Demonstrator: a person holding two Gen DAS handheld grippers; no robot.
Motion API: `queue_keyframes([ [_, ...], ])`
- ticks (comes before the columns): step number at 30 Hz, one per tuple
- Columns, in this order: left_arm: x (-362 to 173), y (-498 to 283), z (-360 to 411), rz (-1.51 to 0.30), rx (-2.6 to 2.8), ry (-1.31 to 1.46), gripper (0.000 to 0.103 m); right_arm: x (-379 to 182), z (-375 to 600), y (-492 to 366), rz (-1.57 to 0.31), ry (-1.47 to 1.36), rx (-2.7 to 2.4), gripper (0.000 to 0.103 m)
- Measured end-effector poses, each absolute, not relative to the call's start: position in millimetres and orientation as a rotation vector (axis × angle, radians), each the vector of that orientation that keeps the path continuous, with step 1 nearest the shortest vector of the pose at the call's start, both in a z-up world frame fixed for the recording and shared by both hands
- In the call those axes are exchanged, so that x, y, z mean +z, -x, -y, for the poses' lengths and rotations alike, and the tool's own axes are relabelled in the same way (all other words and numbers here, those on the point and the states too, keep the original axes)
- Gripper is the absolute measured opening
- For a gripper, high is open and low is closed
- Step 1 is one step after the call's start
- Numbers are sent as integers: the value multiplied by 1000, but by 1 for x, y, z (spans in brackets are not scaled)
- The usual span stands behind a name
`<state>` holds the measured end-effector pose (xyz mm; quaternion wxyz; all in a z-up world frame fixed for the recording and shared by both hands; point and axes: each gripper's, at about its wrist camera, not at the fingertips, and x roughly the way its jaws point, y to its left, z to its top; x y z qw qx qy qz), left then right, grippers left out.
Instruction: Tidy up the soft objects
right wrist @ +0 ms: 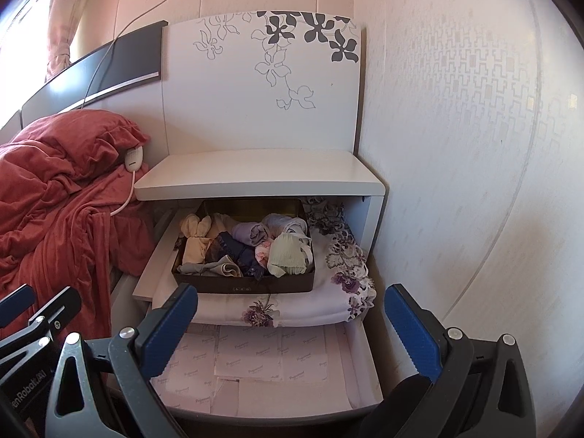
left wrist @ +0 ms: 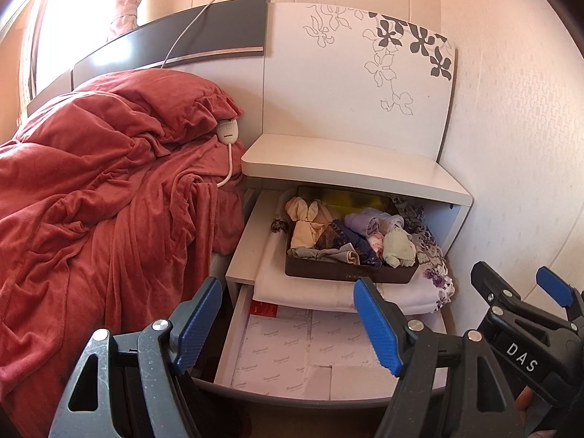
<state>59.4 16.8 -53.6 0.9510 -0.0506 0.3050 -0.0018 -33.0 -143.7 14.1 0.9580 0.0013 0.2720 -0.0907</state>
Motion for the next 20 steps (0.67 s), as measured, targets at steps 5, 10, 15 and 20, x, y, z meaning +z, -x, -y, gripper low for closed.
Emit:
queue_keyframes([
  [5, -53, -58, -15, -609, -7, 92, 76, 13, 145, 32, -557, -5, -185, 103],
  [10, -52, -56, -14, -594, -10, 80, 71, 12, 146, 31, -564, -5, -185, 103],
  [15, -52, -56, -13, -587, -35, 75, 60, 9, 146, 29, -574, -2, -184, 103],
  [20, -53, -57, -11, -595, -44, 71, 59, 7, 148, 28, -581, -8, -187, 103],
])
